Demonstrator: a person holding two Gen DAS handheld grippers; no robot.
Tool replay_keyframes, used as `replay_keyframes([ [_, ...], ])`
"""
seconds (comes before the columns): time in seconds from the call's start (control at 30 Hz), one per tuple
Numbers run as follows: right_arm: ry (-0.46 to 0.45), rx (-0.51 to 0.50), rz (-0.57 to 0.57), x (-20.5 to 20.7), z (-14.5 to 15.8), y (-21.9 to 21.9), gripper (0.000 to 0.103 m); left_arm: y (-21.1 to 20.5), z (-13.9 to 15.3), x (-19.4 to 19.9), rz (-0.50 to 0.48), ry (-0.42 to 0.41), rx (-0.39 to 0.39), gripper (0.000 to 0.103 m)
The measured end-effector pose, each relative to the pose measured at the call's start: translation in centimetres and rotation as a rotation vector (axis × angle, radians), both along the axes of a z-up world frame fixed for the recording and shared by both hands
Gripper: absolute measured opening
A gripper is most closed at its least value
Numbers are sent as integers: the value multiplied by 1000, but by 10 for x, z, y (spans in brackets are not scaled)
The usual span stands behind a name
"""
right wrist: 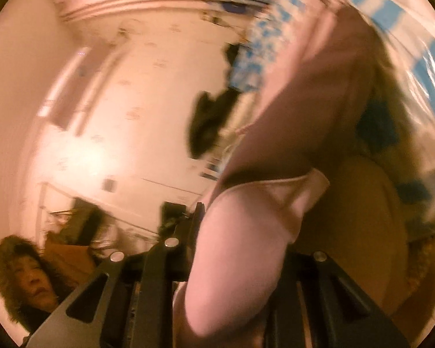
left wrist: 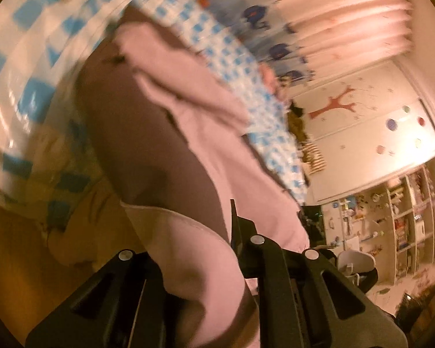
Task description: Fold large clothes
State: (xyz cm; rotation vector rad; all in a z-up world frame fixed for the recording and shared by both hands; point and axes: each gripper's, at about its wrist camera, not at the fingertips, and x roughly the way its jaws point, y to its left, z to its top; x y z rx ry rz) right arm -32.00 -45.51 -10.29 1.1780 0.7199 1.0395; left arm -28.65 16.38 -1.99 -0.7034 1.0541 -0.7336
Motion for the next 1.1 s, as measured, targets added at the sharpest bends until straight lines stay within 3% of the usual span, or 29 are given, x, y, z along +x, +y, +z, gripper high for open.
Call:
replay_keyframes([
  [0.1,-56,88,-34,-22,12,-18,20,8,22,-20,5,-38,-35,9],
  [0.2,-86,138,-67,-48,15,-32,20,20,21,-43,32,-29,-78,9],
  [0.4,-68,237,-73,-73,-18,-30,20,51,-41,-73,123,83,-199,9],
  [0.5,-76,279,-75,-64,-20,-29,20,55,-53,-72,137,89,-245,9],
  [0.8,-203,251,-76,-5,48,-39,24,43,10,-15,163,-52,-301,9],
  [1.1,-240,242,-74,55,83,-40,24,39,39,44,192,-91,-338,10],
])
